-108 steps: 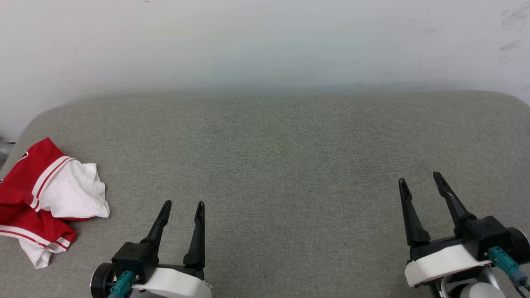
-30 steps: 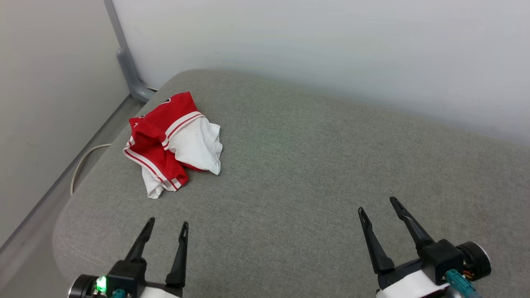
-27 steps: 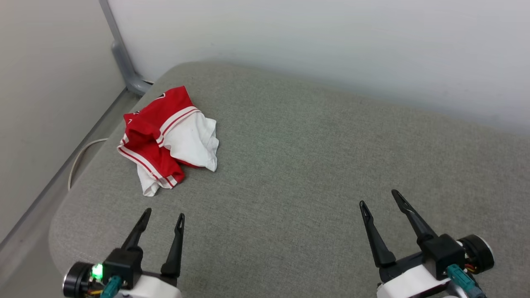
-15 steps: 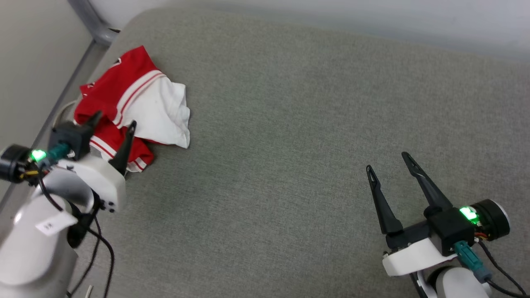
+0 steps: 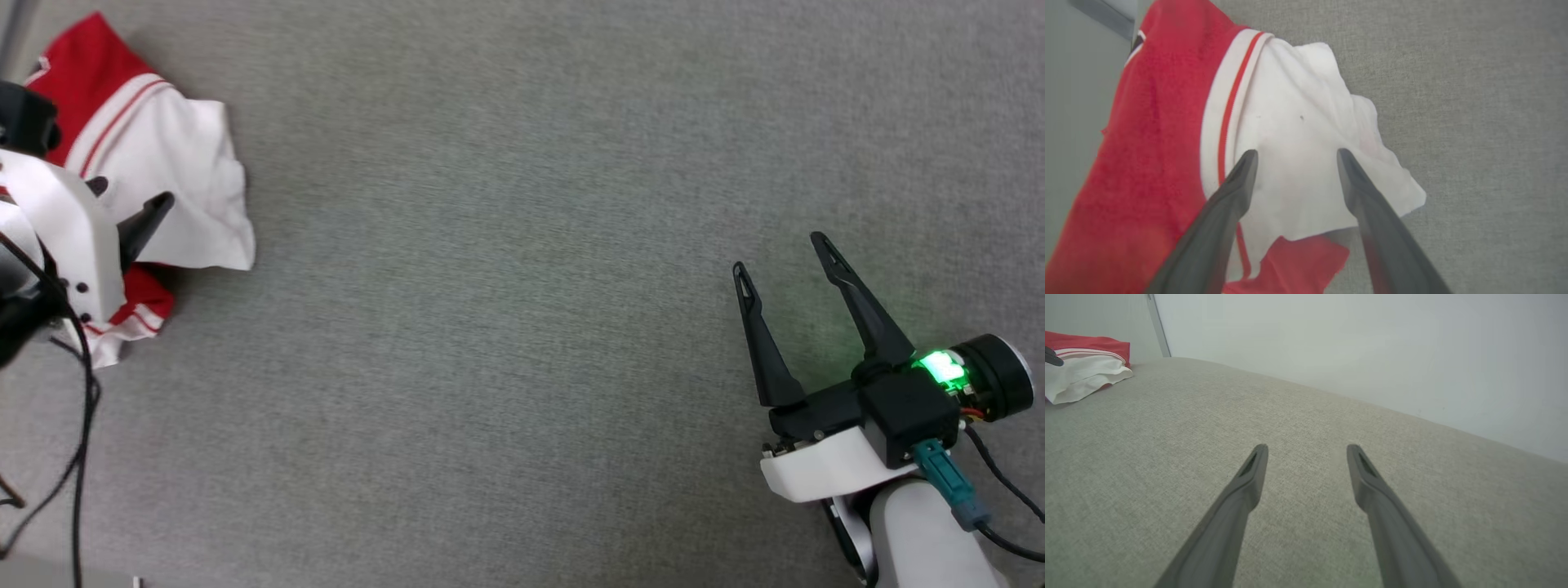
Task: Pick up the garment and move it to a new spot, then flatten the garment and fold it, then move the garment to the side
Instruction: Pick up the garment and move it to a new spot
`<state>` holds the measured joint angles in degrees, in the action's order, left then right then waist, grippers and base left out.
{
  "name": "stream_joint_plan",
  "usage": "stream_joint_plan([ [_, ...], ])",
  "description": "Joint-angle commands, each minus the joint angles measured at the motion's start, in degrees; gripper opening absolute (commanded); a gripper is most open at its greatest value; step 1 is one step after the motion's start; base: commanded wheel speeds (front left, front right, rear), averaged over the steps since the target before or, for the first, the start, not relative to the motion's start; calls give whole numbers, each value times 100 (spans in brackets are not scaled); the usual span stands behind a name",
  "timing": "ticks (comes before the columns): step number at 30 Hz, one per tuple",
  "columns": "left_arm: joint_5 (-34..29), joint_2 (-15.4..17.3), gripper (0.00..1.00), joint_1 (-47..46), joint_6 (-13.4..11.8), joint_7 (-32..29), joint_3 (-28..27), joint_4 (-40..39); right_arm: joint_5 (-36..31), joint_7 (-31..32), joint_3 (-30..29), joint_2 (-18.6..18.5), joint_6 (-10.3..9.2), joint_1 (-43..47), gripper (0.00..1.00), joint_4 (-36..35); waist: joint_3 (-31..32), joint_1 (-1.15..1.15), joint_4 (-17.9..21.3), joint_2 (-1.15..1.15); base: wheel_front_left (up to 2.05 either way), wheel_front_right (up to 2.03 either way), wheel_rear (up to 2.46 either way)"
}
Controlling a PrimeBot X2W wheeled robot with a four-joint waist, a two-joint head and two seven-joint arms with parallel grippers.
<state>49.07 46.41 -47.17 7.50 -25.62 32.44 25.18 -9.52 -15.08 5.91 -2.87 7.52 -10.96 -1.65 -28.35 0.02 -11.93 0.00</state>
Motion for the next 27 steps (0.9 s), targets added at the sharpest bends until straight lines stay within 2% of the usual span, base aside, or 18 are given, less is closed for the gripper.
stream_joint_plan([
  [1,54,100,100,-107,-5,-42,48,8,-18,-14,12,0,-6,-91,100,-38,-165,-2,162,0,0,0,0],
  [7,703,277,100,-273,-5,-312,553,337,-67,-14,26,-1,-6,-113,100,-124,-310,-2,316,0,0,0,0],
  [12,1220,123,100,-170,-4,-427,932,597,-95,-13,-11,-2,-6,-111,100,-171,-342,-2,366,0,0,0,0],
  [13,1306,88,35,-130,-3,-466,1026,624,-101,-14,-15,-2,-6,-106,100,-179,-340,-2,366,0,0,0,0],
  [14,1401,59,0,-105,-2,-471,1098,635,-108,-14,-23,-2,-6,-100,100,-185,-335,-2,363,0,0,0,0],
  [21,1648,84,0,-291,4,93,1289,800,-176,-13,-39,-2,-6,-5,100,-169,-184,-2,257,0,0,0,0],
  [27,1411,240,0,-575,-4,1267,1290,1017,-100,-14,34,-2,-6,67,100,-57,294,-2,227,0,0,0,0],
])
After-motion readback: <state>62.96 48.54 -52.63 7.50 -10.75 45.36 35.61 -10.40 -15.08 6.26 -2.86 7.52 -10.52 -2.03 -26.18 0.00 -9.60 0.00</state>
